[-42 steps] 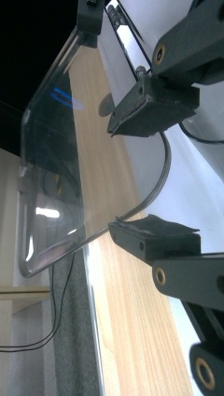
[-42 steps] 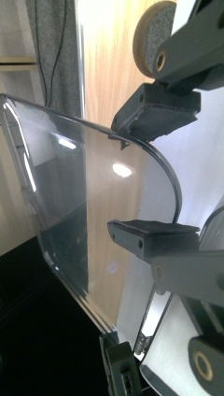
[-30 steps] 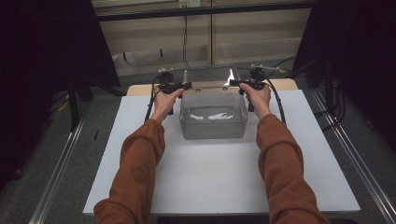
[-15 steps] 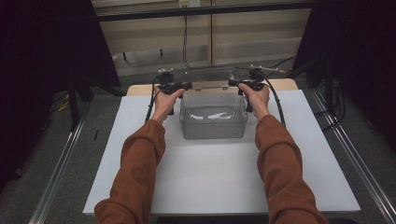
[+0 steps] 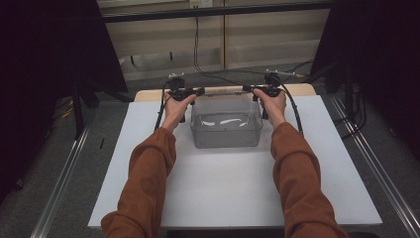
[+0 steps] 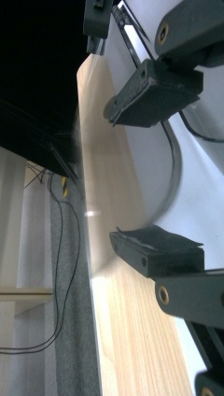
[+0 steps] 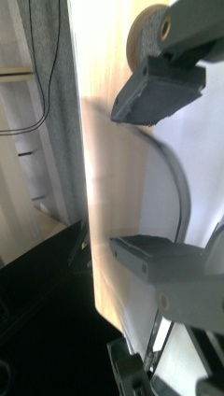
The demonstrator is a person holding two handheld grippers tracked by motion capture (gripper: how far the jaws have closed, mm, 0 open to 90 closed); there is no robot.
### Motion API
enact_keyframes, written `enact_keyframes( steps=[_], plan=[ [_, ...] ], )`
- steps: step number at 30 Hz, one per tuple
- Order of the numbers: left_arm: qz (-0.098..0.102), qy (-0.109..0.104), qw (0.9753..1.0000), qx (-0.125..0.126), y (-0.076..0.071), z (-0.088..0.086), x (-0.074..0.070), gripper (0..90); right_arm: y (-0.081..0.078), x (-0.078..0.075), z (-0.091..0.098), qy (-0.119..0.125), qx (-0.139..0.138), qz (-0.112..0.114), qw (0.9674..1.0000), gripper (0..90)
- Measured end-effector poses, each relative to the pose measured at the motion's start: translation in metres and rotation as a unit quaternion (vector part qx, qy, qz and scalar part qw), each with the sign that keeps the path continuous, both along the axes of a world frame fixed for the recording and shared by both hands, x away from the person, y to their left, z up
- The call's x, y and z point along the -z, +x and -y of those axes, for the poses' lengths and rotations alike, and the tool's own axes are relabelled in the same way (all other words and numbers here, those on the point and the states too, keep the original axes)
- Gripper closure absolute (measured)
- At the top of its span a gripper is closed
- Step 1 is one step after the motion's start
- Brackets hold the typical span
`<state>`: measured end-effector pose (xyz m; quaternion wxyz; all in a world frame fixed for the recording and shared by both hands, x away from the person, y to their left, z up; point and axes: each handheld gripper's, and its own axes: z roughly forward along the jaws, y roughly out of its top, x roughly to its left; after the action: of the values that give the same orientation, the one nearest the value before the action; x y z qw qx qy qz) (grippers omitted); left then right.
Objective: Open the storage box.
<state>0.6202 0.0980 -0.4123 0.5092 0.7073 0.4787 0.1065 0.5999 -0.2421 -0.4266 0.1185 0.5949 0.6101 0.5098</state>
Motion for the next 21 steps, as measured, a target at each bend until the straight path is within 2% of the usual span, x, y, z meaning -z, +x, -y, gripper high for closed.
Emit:
enact_keyframes(
  steps=[1, 4, 9, 15, 17, 19, 21],
  plan=[
    [0.001, 0.005, 1.0, 0.0, -0.0001, 0.0008, 0.0005, 35.9, 0.0, -0.0002, -0.0008, 0.002, -0.001, 0.001, 1.0, 32.6],
    [-0.002, -0.002, 1.0, -0.004, 0.0001, 0.0007, 0.0016, 34.0, -0.0005, -0.0011, -0.0024, -0.019, -0.002, 0.014, 0.9997, 33.0],
    [0.008, 0.005, 1.0, 0.0, -0.0003, 0.0004, 0.0006, 32.6, -0.0011, -0.0015, -0.003, -0.027, -0.004, 0.02, 0.9994, 32.3],
    [0.02, 0.012, 0.9997, 0.012, -0.0009, -0.0022, -0.0006, 29.1, -0.003, -0.0034, -0.0038, -0.043, -0.005, 0.032, 0.9985, 27.8],
    [0.024, 0.021, 0.9994, 0.009, -0.0014, -0.0037, -0.0016, 24.6, -0.0038, -0.0041, -0.0042, -0.045, -0.007, 0.033, 0.9984, 27.6],
    [0.029, 0.013, 0.9995, 0.009, -0.0018, -0.0048, -0.0025, 22.1, -0.0055, -0.0054, -0.0048, -0.053, -0.003, 0.042, 0.9977, 27.3],
    [0.035, 0.016, 0.9992, 0.008, -0.0028, -0.0042, -0.0045, 21.1, -0.0059, -0.0059, -0.0045, -0.051, -0.004, 0.041, 0.9979, 23.8]
  ],
)
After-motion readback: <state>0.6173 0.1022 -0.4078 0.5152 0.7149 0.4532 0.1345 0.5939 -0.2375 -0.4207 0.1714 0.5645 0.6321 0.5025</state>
